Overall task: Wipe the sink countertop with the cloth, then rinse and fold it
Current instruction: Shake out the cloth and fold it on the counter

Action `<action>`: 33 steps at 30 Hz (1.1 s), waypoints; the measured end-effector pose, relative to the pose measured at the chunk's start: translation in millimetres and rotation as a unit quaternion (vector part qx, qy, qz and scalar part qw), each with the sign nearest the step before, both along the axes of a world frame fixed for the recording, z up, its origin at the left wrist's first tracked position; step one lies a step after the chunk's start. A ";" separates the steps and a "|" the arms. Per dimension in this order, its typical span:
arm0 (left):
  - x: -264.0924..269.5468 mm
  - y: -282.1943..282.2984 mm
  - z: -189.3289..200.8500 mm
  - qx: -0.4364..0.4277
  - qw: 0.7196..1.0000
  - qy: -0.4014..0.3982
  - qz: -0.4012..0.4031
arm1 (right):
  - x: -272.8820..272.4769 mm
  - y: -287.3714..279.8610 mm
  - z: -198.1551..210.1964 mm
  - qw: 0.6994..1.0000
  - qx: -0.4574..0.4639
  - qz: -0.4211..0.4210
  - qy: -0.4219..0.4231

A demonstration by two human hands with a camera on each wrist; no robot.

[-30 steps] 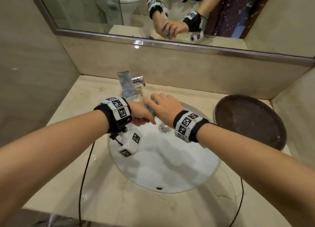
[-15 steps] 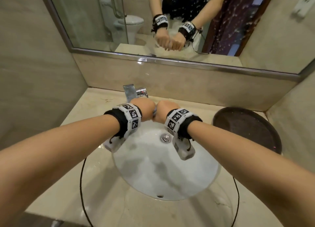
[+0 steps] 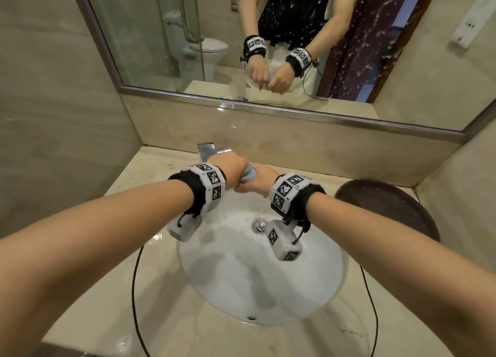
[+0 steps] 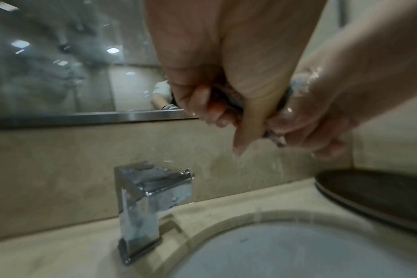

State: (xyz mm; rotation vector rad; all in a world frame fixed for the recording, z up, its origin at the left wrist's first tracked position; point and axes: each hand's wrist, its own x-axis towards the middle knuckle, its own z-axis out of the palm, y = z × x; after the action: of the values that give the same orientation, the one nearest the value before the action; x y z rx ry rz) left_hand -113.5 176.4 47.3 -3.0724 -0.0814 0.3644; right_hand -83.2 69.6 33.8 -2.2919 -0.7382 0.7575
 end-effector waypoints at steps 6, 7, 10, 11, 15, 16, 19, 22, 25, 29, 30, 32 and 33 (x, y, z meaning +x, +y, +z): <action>-3.6 14.7 3.6 -0.282 0.952 -0.086 0.086 | 15.4 -19.5 -1.8 0.990 0.100 -0.043 0.095; -4.2 16.3 3.4 -0.313 0.940 -0.095 0.097 | 16.8 -22.6 -0.9 0.986 0.112 -0.054 0.112; -4.1 22.2 0.8 -0.381 0.913 -0.103 0.106 | 19.1 -30.6 3.9 0.977 0.133 -0.085 0.144; -4.8 22.6 0.7 -0.410 0.900 -0.100 0.107 | 18.7 -32.3 5.3 0.976 0.136 -0.088 0.148; -7.3 18.3 4.2 -0.533 0.828 -0.103 0.140 | 19.5 -37.5 8.8 0.969 0.164 -0.108 0.150; -7.9 16.0 5.9 -0.554 0.814 -0.101 0.144 | 19.7 -38.6 9.7 0.967 0.173 -0.110 0.153; -9.2 9.1 9.3 -0.588 0.791 -0.096 0.141 | 20.8 -40.0 12.6 0.954 0.215 -0.132 0.163; -9.6 4.4 12.9 -0.611 0.772 -0.104 0.142 | 22.8 -39.2 17.9 0.936 0.259 -0.178 0.159; -11.8 2.4 16.1 -0.626 0.757 -0.128 0.137 | 23.3 -39.5 17.8 0.931 0.252 -0.192 0.183; -14.9 1.2 25.7 -0.643 0.735 -0.169 0.135 | 16.9 -41.0 20.3 0.948 0.222 -0.144 0.176; -15.5 1.7 28.3 -0.647 0.728 -0.181 0.139 | 14.1 -41.8 22.3 0.952 0.214 -0.131 0.175; -18.1 2.8 34.0 -0.661 0.704 -0.202 0.163 | 12.2 -45.3 24.6 0.969 0.176 -0.102 0.140; -19.6 3.8 35.7 -0.669 0.692 -0.206 0.175 | 12.3 -47.3 24.9 0.979 0.150 -0.085 0.110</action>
State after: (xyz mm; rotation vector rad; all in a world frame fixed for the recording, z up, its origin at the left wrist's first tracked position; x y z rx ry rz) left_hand -133.1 180.2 83.0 -4.5178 -0.7351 -0.6363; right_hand -70.9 22.4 58.6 -1.9340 -0.5082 0.7498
